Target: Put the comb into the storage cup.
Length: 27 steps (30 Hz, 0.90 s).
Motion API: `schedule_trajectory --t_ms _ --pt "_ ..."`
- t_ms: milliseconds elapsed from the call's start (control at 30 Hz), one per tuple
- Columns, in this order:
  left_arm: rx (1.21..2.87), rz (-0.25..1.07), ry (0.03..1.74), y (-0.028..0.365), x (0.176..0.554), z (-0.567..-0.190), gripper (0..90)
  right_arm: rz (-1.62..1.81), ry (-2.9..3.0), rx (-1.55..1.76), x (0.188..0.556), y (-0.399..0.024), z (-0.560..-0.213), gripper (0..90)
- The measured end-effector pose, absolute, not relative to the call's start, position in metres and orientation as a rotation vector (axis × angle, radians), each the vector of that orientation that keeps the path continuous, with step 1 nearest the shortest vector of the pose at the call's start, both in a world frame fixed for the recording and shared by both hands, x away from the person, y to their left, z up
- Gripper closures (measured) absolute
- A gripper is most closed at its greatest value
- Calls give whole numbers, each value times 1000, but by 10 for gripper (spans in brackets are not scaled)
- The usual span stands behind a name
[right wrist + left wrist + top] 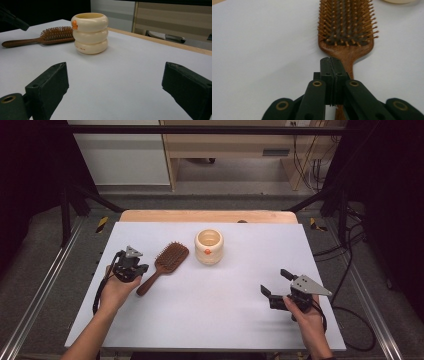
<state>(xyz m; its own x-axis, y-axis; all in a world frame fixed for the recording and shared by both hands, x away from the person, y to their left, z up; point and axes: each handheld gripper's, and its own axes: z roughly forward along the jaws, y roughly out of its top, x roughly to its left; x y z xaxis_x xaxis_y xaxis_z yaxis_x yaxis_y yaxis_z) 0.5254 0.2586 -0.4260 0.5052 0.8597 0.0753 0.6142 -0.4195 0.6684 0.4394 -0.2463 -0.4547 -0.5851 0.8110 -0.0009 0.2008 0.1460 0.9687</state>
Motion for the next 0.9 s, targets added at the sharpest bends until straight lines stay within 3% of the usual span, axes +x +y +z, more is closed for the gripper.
schedule_trajectory --t_ms 133,167,200,267,333,400,433,600,900 --pt "2222 517 1202 247 526 -419 690 1464 1885 964 439 -246 -455 71" --pt "2231 514 1207 244 527 -418 690 1464 1885 964 439 -246 -455 71" --pt "2243 497 1216 239 529 -418 581 1463 1887 962 439 -246 -455 71" --pt "2245 491 1220 237 530 -418 535 1463 1888 961 439 -246 -455 71" --pt "2251 493 1243 232 533 -420 362 1462 1895 960 439 -245 -455 70" --pt "2254 490 1254 230 536 -422 336 1462 1897 961 439 -245 -455 69" --pt "2258 475 1261 229 538 -424 245 1461 1900 961 439 -245 -455 69" --pt "2276 429 1283 226 546 -433 126 1461 1902 959 439 -245 -456 68" --pt "2315 394 1311 227 555 -441 143 1461 1907 958 440 -244 -456 67"
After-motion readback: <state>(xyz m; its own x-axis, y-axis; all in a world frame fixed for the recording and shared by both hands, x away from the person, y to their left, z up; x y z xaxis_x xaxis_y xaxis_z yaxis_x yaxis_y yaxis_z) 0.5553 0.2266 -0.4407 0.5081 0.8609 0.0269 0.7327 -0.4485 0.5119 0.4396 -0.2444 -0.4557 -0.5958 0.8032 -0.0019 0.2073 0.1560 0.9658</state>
